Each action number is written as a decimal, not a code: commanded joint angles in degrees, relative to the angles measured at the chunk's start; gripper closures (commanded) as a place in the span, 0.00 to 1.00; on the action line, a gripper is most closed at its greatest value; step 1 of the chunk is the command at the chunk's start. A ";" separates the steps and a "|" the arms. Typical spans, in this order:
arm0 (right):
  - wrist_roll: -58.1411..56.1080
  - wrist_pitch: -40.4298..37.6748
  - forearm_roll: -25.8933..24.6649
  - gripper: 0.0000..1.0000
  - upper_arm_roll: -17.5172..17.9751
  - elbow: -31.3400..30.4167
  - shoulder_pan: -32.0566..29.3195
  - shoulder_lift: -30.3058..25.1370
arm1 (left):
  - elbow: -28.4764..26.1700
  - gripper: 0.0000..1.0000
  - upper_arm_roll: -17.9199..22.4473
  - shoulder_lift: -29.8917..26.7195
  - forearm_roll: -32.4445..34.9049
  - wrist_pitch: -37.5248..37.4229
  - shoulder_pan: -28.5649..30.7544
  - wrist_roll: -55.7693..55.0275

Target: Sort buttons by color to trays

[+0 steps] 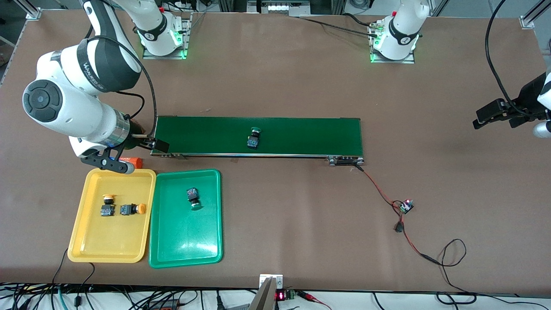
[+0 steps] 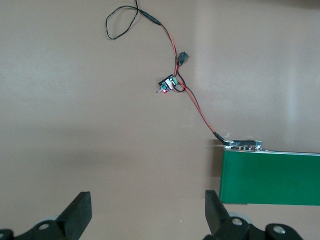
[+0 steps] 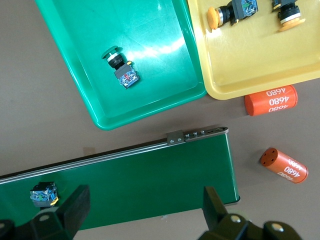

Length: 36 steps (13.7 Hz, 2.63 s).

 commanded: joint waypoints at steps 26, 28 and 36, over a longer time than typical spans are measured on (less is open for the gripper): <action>1.88 7.08 -3.62 0.00 2.53 -0.08 11.42 10.90 | -0.41 0.00 -0.56 0.12 -0.51 2.31 0.43 0.76; 1.88 7.69 -4.15 0.00 2.53 -0.17 12.39 12.04 | -0.41 0.00 -0.56 0.12 -0.51 2.31 0.43 0.76; 3.90 9.27 -3.45 0.00 2.96 -0.17 13.54 14.95 | -0.41 0.00 -0.47 0.12 -0.51 2.31 0.43 0.76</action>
